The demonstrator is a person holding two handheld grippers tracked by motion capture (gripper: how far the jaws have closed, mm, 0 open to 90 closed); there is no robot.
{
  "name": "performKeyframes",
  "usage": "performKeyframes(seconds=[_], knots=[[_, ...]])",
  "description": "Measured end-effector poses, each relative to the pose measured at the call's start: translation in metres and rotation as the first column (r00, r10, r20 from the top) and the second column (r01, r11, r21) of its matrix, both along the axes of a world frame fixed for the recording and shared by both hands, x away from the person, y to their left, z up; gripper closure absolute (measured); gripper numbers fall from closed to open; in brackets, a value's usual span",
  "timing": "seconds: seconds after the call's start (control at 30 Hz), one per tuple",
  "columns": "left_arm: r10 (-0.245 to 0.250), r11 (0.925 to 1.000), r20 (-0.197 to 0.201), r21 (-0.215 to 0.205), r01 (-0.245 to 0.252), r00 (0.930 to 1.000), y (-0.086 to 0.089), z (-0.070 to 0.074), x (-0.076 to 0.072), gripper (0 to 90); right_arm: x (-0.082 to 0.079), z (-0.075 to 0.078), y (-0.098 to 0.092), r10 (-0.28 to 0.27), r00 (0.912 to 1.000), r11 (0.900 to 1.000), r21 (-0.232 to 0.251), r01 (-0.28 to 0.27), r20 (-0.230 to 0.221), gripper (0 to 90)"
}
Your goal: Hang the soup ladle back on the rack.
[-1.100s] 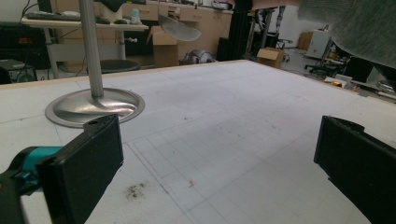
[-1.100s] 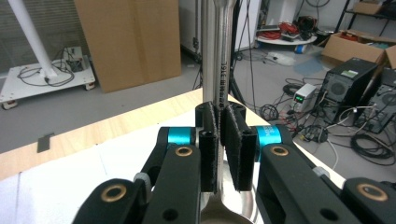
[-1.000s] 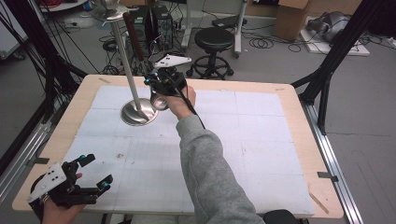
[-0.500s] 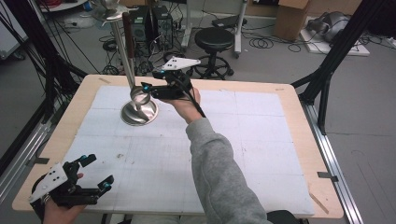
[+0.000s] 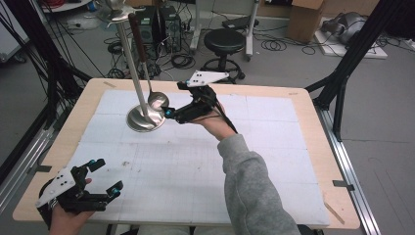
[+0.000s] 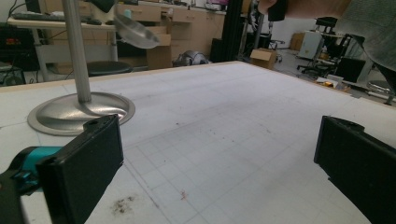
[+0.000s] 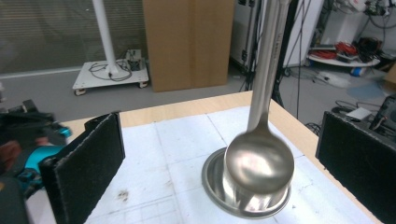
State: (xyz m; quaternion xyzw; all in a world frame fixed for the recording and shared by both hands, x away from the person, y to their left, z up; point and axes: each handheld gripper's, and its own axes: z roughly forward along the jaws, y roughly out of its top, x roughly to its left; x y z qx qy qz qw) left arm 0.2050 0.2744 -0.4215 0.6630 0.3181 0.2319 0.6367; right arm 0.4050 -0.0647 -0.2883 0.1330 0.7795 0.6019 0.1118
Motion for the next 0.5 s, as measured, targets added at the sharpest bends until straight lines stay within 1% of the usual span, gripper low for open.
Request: performKeyframes(seconds=[0.1, 0.17, 0.27, 0.37, 0.5], knots=[[-0.002, 1.0000, 0.017, 0.003, 0.002, 0.9999, -0.001, 0.003, 0.002, 1.8, -0.007, -0.001, -0.008, 0.015, 0.9999, 1.000, -0.003, -0.015, 0.008, 0.0], [-0.012, 0.9999, 0.032, 0.002, 0.011, 0.9994, -0.002, 0.006, 0.003, 1.8, -0.013, -0.002, -0.013, 0.024, 0.9994, 1.000, -0.010, -0.024, 0.024, 0.0], [-0.020, 0.9998, 0.038, -0.002, 0.020, 0.9991, -0.002, 0.008, 0.004, 1.8, -0.018, -0.005, -0.024, 0.047, 0.9985, 0.999, -0.024, -0.046, 0.027, 0.0], [-0.017, 0.9998, 0.036, -0.005, 0.017, 0.9992, 0.001, 0.007, 0.006, 1.8, -0.021, -0.010, -0.037, 0.039, 0.9990, 0.999, -0.025, -0.038, 0.024, 0.0], [-0.008, 0.9996, 0.035, -0.025, 0.009, 0.9994, 0.005, 0.007, 0.008, 1.8, -0.024, -0.018, -0.054, 0.011, 0.9999, 1.000, -0.013, -0.011, 0.013, 0.0]])
